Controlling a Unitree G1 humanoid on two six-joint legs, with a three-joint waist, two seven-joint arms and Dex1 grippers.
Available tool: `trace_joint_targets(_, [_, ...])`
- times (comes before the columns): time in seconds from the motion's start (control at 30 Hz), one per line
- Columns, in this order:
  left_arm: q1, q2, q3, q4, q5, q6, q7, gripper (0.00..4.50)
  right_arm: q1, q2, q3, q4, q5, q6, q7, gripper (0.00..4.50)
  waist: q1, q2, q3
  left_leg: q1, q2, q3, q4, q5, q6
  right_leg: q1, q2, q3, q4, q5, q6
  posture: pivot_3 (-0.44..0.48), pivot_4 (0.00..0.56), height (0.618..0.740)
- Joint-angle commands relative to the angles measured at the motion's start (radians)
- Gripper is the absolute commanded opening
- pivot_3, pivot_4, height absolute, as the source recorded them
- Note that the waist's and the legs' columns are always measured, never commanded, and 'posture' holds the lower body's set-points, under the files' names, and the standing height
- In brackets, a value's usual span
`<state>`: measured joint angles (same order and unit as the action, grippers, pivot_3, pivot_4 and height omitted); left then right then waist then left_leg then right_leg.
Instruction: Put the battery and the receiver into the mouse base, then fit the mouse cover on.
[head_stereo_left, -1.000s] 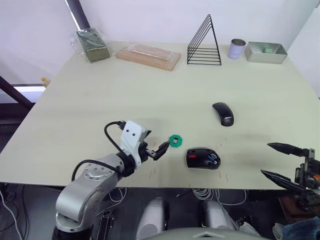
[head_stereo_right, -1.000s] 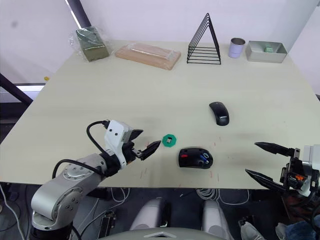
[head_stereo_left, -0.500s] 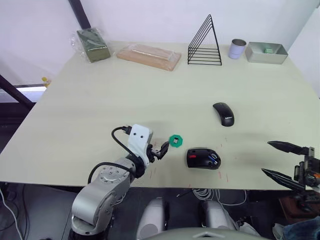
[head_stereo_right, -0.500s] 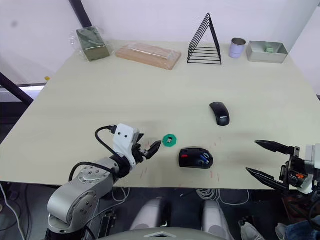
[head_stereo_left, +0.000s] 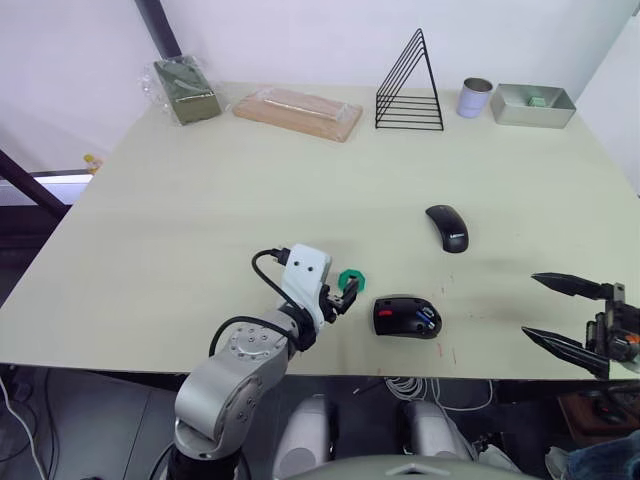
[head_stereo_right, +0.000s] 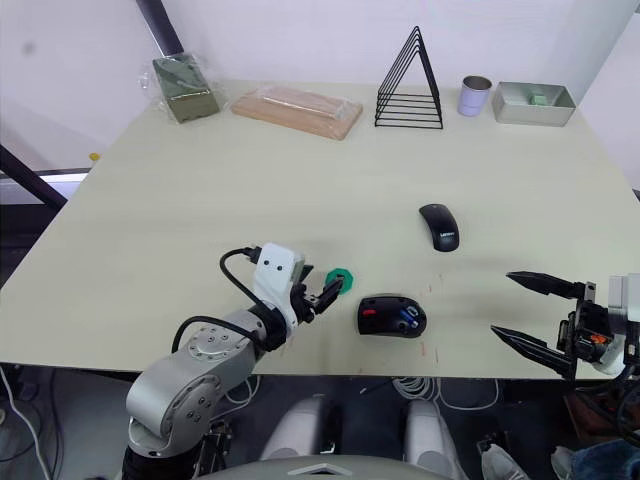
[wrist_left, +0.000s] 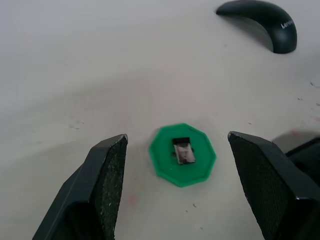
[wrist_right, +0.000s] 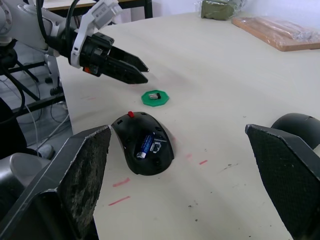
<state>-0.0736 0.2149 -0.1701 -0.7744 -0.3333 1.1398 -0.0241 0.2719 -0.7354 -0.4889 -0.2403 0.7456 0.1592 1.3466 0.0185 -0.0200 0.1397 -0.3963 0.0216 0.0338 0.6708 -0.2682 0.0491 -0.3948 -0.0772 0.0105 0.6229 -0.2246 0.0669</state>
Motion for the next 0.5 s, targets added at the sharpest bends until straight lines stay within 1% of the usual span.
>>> trace_joint_targets(0.03, [-0.015,-0.01,-0.029,-0.016,0.035,0.016,0.031,3.44,0.021,-0.003,-0.047,-0.028,0.035,-0.008,0.017,4.5,0.0,0.0,0.0,0.0,0.0,0.0,0.0,0.0,0.0,0.0,0.0,0.0,0.0,0.0,0.0,0.0,0.15,0.74])
trace_joint_targets(0.23, [-0.016,-0.009,-0.049,-0.007,0.057,0.013,0.03,3.44,0.047,0.001,-0.051,-0.045,0.043,-0.012,0.011,4.5,-0.001,0.0,0.0,0.0,0.0,0.0,0.0,0.0,0.0,0.0,0.0,0.0,0.0,0.0,0.0,0.0,0.15,0.74])
trace_joint_targets(0.33, [-0.023,-0.009,-0.059,0.0,0.065,0.012,0.03,2.66,0.057,-0.003,-0.053,-0.057,0.05,-0.005,0.008,4.5,-0.001,0.0,0.0,0.0,0.0,0.0,0.0,0.0,0.0,0.0,0.0,0.0,0.0,0.0,0.0,0.0,0.15,0.74])
trace_joint_targets(0.5, [-0.028,-0.019,-0.076,0.012,0.077,0.011,0.028,2.66,0.071,-0.014,-0.057,-0.065,0.063,0.008,0.008,4.5,0.0,0.0,0.0,0.0,0.0,0.0,0.0,0.0,0.0,0.0,0.0,0.0,0.0,0.0,0.0,0.0,0.15,0.74])
